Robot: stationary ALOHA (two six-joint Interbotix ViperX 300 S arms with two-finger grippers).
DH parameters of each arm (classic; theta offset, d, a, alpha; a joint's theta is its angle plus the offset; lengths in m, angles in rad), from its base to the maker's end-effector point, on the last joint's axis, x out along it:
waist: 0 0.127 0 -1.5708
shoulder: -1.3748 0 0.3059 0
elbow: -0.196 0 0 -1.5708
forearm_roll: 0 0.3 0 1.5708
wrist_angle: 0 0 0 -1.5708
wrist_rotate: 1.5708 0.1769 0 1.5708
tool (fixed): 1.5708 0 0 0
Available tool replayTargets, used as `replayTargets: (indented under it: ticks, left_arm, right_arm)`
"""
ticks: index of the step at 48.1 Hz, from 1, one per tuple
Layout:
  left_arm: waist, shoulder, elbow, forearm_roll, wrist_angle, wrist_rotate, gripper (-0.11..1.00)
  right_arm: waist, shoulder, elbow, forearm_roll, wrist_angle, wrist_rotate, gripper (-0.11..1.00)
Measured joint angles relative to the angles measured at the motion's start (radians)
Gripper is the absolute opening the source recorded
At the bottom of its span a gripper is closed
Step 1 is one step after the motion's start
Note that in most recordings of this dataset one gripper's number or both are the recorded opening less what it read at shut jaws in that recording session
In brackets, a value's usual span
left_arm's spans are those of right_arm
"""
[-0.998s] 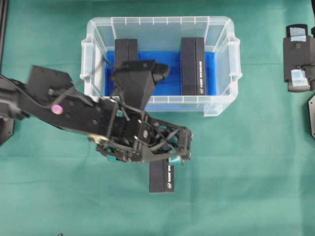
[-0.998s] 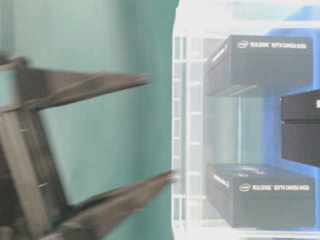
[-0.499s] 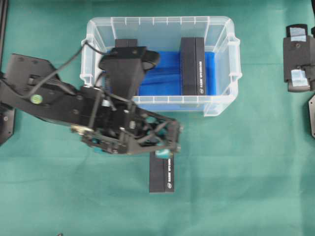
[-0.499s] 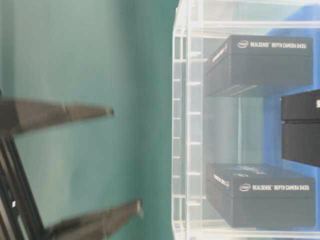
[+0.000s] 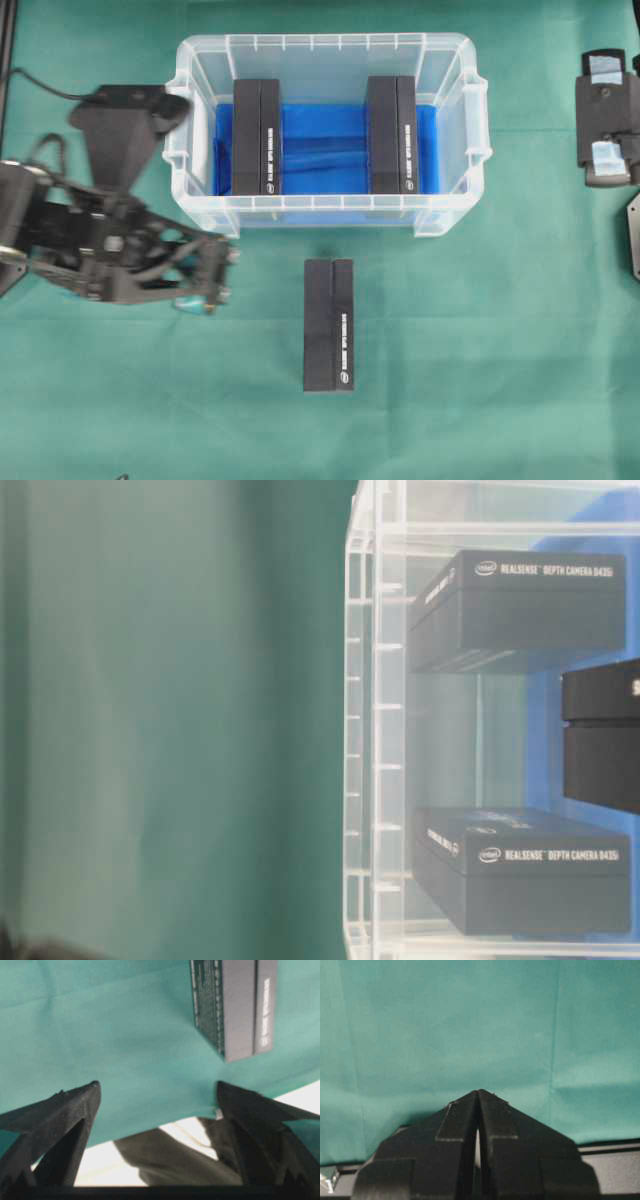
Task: Take the box out of the case with the left arm.
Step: 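Open the left gripper, release the box, and retract left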
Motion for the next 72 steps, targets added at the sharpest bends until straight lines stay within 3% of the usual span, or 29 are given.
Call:
replayTargets:
  ticks: [14, 23, 29, 37, 48, 57, 64, 72]
  left_arm:
    - [-0.046, -0.206, 0.181, 0.000, 0.020, -0.006, 0.98]
    - [-0.048, -0.270, 0.222, 0.008, 0.052, 0.006, 0.98]
    - [-0.031, -0.281, 0.229, 0.014, 0.084, 0.052, 0.98]
    - [0.091, -0.291, 0.229, 0.014, 0.115, 0.123, 0.98]
    - [0.311, -0.296, 0.230, 0.014, 0.118, 0.311, 0.98]
    - [0.469, -0.296, 0.230, 0.012, 0.121, 0.420, 0.98]
    - [0.541, -0.293, 0.229, 0.008, 0.123, 0.488, 0.98]
    - [0.555, -0.276, 0.219, 0.005, 0.121, 0.503, 0.98]
  right_arm:
    - [0.000, 0.002, 0.000, 0.000, 0.002, -0.003, 0.00]
    - [0.000, 0.000, 0.002, -0.002, 0.015, -0.003, 0.00]
    - [0.000, 0.000, 0.002, 0.000, 0.017, -0.003, 0.00]
    - [0.000, 0.000, 0.002, -0.002, 0.017, -0.003, 0.00]
    - [0.000, 0.000, 0.002, 0.000, 0.018, -0.003, 0.00]
    - [0.000, 0.000, 0.002, -0.002, 0.018, -0.003, 0.00]
    - [0.000, 0.000, 0.002, 0.000, 0.018, -0.003, 0.00]
    - [0.000, 0.000, 0.002, 0.000, 0.018, -0.003, 0.00]
